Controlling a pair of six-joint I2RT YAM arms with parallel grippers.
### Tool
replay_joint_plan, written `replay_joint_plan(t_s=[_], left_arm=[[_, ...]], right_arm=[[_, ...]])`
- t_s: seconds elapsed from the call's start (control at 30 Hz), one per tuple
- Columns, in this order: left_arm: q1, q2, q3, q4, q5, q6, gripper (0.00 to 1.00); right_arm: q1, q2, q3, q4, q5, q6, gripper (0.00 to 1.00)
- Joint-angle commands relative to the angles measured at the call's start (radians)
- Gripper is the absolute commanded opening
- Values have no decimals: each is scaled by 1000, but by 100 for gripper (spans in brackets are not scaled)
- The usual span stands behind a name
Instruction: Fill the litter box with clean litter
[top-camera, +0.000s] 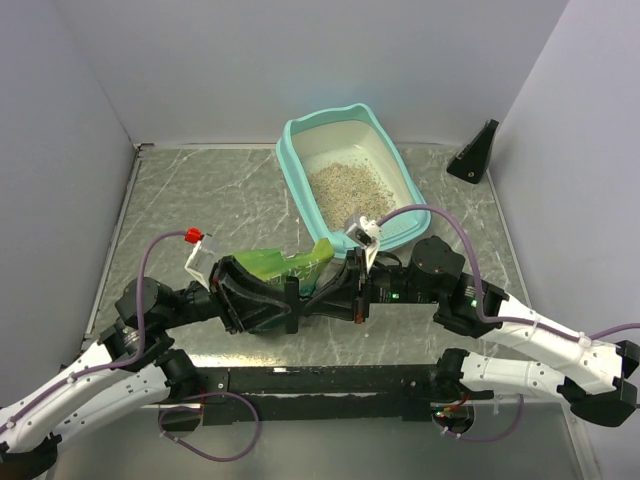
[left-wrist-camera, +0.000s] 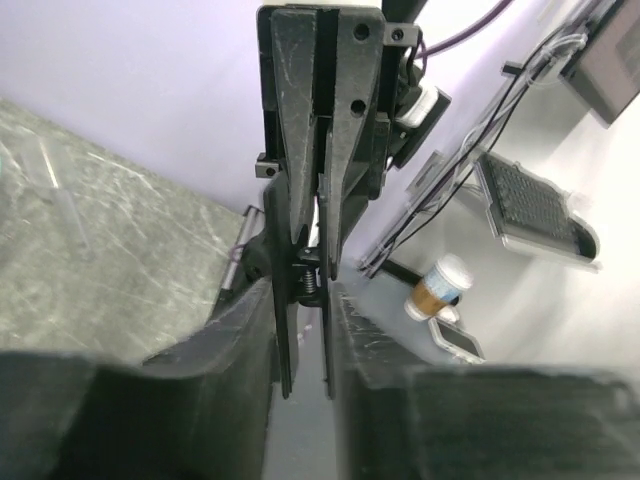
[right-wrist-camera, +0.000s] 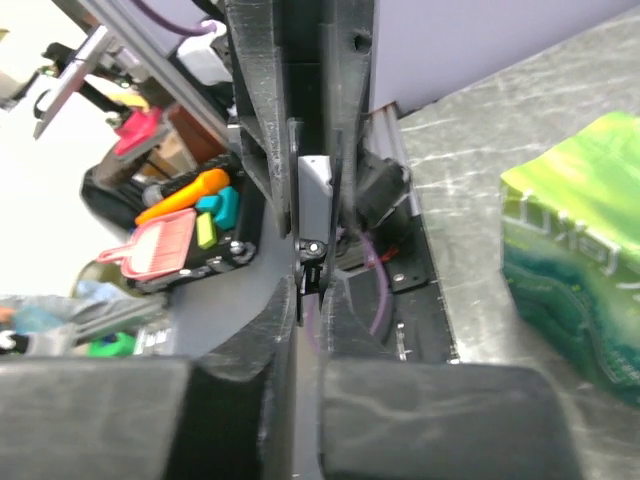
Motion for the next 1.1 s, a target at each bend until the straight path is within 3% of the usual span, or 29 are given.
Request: replay_joint_plan(t_s=[0.0, 0.03, 0.1, 0.3, 0.57, 0.63, 0.67, 0.83, 1.07], left_arm=[[2, 3, 34, 19, -16, 6, 53], [1, -4, 37, 8, -23, 15, 65], [1, -14, 55, -53, -42, 41, 73], [1, -24, 112, -257, -104, 136, 74], [1, 43, 215, -552, -441, 357, 73], [1, 77, 219, -599, -471, 404, 73], [1, 92, 221, -616, -530, 418, 72], [1, 201, 204, -650, -566, 484, 70], [1, 244, 152, -612, -558, 552, 69]], right_arm=[[6, -5, -2, 43, 36, 1, 0], [6, -13, -9, 53, 44, -1, 0], [6, -42, -20, 48, 70, -5, 0], [4, -79, 9, -52, 110, -51, 0], [-31, -114, 75, -262, 205, -182, 0], [-51, -105, 110, -348, 215, -229, 0], [-55, -102, 125, -380, 246, -249, 0], [-123, -73, 210, -514, 275, -379, 0], [-198, -13, 268, -523, 219, -444, 0]])
